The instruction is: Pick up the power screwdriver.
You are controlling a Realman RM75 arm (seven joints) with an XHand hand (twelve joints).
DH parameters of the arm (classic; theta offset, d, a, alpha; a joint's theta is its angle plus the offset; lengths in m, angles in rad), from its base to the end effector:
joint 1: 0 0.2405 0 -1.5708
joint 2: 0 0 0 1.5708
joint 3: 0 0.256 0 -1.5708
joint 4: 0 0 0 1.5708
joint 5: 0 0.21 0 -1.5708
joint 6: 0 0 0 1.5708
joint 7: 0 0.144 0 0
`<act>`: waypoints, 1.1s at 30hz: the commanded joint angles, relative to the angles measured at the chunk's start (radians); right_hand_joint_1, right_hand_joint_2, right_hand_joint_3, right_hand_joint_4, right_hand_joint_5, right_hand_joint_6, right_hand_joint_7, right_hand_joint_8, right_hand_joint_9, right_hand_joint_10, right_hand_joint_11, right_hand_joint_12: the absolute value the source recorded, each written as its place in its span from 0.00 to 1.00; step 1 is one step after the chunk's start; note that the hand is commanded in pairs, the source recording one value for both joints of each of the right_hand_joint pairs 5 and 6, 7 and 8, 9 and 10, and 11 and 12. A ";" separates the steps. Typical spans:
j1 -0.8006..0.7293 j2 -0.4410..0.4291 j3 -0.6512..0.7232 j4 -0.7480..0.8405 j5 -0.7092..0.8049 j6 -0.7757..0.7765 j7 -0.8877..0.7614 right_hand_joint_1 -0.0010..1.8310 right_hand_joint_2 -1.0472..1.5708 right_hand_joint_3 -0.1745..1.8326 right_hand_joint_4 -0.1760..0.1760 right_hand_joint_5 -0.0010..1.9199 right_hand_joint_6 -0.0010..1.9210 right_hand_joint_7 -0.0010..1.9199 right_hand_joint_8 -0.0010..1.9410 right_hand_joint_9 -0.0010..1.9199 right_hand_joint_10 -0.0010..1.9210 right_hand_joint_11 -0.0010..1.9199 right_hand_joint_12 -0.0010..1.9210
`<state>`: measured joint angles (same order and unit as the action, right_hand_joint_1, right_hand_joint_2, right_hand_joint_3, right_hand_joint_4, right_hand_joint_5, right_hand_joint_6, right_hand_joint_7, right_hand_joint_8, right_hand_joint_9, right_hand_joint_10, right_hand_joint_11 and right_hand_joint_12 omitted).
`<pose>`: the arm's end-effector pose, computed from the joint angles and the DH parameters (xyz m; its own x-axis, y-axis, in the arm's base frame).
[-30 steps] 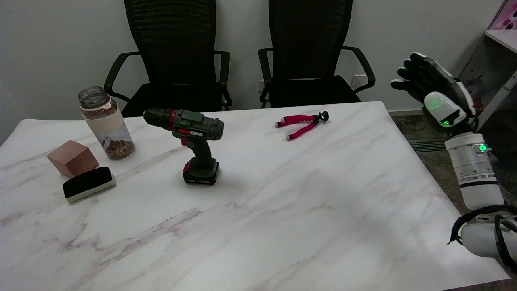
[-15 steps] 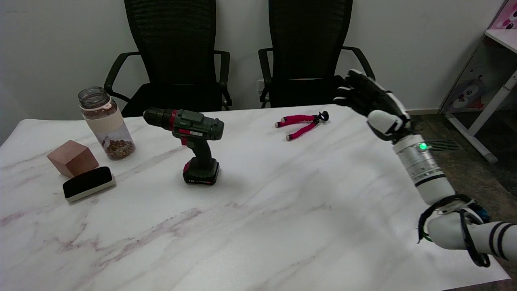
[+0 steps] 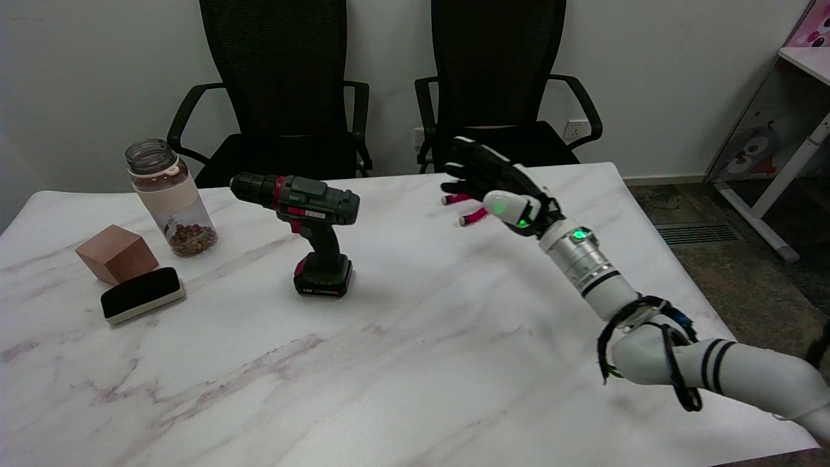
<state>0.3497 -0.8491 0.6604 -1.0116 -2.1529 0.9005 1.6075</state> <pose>-0.2744 -0.3665 0.3532 -0.0528 -0.1875 0.9808 -0.9693 -0.2265 -0.0955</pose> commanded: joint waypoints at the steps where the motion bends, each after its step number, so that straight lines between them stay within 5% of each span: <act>1: 0.167 -0.312 -0.088 0.231 -0.083 -0.134 -0.008 0.50 0.32 0.48 0.59 0.11 0.11 0.11 0.11 0.18 0.18 0.26 0.26; 33: 0.262 -0.601 -0.148 0.477 -0.156 -0.193 -0.073 0.50 0.22 0.52 0.94 0.09 0.09 0.09 0.09 0.13 0.13 0.16 0.16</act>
<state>0.5693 -1.3201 0.5415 -0.6298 -2.2986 0.7399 1.5893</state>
